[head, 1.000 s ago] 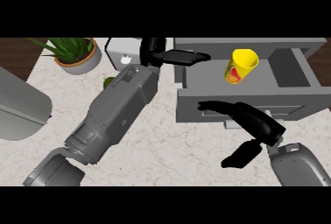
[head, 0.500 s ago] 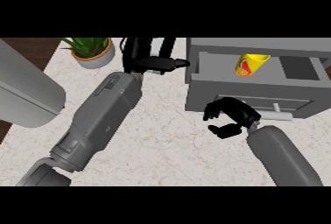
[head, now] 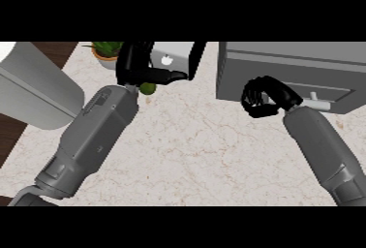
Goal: Pick up the cup, place it into the drawer and close the drawer
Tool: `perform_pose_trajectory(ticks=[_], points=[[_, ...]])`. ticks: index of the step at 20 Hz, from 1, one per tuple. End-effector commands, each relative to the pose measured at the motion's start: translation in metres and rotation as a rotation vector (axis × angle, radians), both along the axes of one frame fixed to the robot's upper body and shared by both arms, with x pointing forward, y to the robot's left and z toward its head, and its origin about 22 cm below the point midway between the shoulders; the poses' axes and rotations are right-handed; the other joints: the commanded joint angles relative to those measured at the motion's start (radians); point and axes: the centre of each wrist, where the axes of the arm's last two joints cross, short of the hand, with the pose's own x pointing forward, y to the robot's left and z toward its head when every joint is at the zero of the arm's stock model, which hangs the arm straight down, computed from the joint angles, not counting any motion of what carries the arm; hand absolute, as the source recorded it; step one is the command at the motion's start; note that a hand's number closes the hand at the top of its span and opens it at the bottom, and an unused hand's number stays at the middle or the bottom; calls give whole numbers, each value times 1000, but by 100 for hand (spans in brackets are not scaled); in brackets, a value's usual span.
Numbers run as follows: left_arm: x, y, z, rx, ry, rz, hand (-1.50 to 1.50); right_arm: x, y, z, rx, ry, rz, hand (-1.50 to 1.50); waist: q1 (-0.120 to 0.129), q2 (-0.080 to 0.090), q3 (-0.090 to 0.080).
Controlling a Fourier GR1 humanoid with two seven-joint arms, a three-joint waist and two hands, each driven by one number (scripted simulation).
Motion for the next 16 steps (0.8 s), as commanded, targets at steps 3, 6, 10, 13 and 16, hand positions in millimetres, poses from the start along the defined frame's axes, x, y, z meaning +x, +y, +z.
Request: perform_pose_trajectory(ticks=[3,6,10,13,16], points=[[-8,21,-13,4,12,-12,-150,25,-39,41,60,-82,-140,150,29,11,-1],[-6,27,-3,19,-8,-35,-150,31,-38,57,95,-111,-166,150,56,14,0],[-11,33,-15,8,9,-46,-150,35,-51,78,115,-120,-168,150,62,18,-2],[-11,29,-11,11,-6,-69,-150,34,-58,82,125,-115,-152,150,62,23,-1],[-13,33,-13,4,0,-78,-150,36,-59,96,145,-130,-140,150,80,24,-3]])
